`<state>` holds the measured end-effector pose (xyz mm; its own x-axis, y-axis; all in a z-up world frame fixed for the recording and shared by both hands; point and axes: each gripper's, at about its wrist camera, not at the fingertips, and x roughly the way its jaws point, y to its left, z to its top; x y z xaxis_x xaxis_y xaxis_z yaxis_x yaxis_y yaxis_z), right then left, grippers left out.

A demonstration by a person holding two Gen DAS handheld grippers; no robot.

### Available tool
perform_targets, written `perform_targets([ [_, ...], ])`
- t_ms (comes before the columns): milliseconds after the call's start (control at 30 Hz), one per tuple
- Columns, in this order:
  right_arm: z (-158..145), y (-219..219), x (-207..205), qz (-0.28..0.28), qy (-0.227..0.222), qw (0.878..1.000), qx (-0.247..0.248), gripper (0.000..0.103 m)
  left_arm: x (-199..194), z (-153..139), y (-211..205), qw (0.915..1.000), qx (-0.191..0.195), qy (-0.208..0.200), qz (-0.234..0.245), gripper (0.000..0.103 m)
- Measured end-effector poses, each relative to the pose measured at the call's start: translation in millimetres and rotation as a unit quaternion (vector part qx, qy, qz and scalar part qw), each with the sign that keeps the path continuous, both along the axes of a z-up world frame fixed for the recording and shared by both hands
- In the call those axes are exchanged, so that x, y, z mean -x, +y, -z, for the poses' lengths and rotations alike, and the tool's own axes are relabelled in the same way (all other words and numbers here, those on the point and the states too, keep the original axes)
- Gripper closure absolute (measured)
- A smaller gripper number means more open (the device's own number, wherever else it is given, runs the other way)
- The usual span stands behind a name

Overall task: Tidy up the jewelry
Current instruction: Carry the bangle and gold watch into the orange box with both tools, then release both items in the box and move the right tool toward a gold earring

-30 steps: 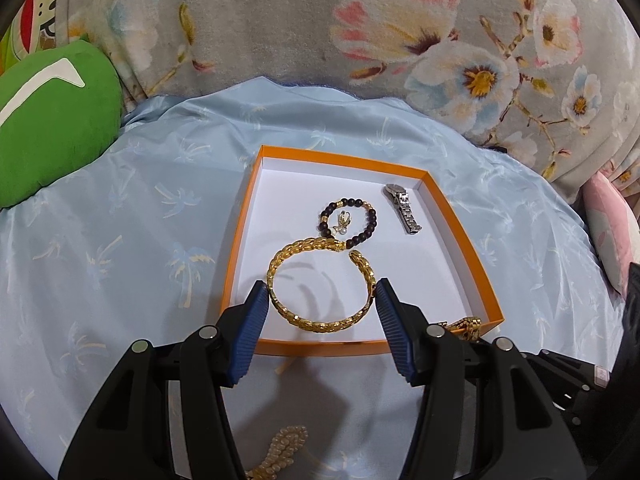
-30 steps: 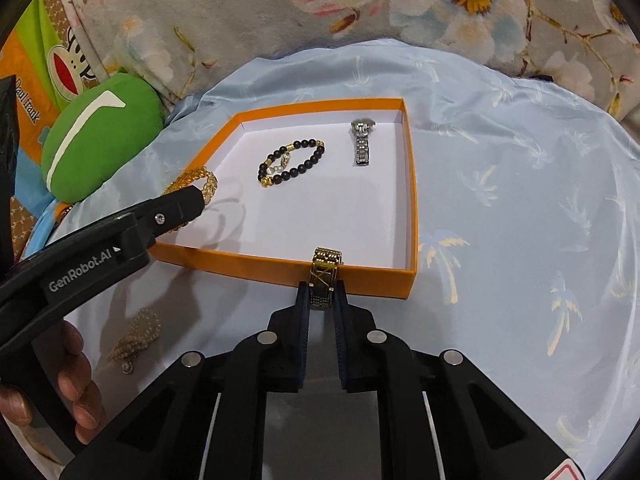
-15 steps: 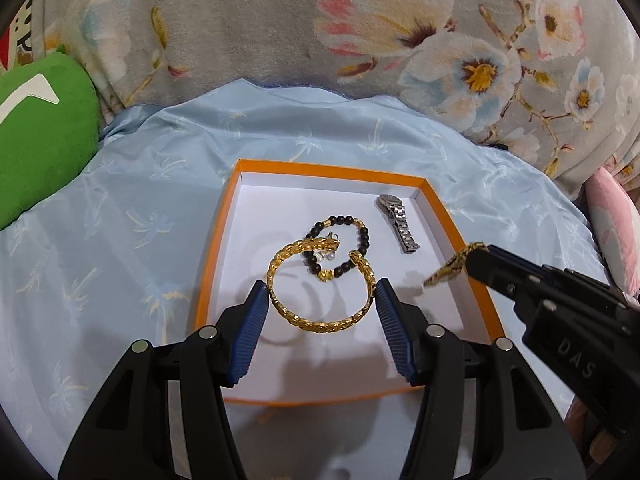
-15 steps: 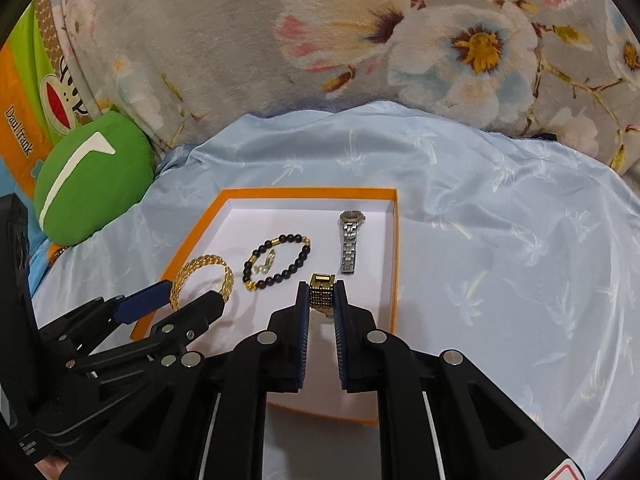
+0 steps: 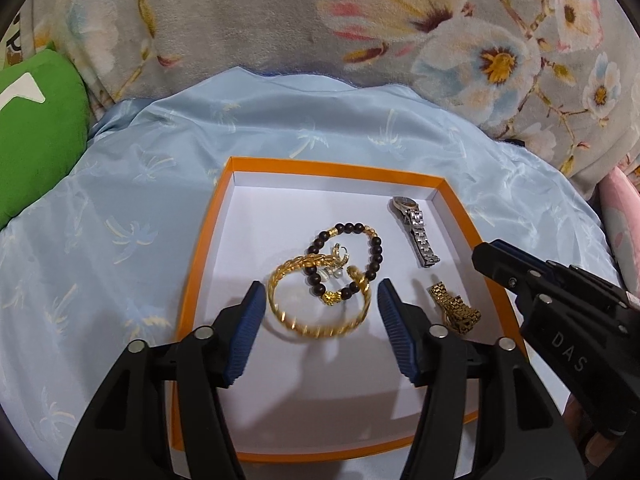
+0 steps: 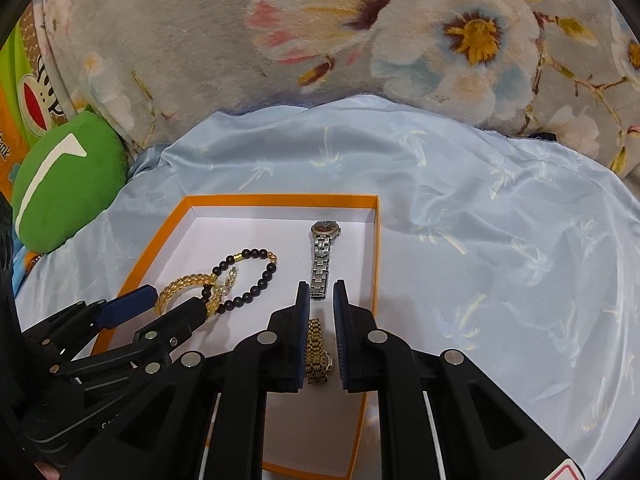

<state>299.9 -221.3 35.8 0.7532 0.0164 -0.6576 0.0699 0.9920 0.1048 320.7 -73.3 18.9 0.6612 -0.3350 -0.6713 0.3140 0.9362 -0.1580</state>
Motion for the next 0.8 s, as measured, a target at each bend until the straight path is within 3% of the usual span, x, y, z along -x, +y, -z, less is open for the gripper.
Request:
perform_targets([
  [300, -2.2, 17.2, -11.9, -0.029, 0.004, 1.000, -0.003, 0.091, 2.4, -1.3, 9.5, 0.9998, 0.016, 0.005, -0.011, 0.044],
  [633, 17.6, 45.3, -53.4, -0.064, 0.048, 0.996, -0.031, 0.091, 0.9, -10.4, 51.0, 0.9964, 0.060, 0.015, -0.058, 0.047],
  [800, 25.1, 57.3, -60.2, -0.078, 0.060, 0.995, -0.028, 0.091, 5.6, -24.9, 64.7, 0.9948, 0.073, -0.004, -0.070, 0.045],
])
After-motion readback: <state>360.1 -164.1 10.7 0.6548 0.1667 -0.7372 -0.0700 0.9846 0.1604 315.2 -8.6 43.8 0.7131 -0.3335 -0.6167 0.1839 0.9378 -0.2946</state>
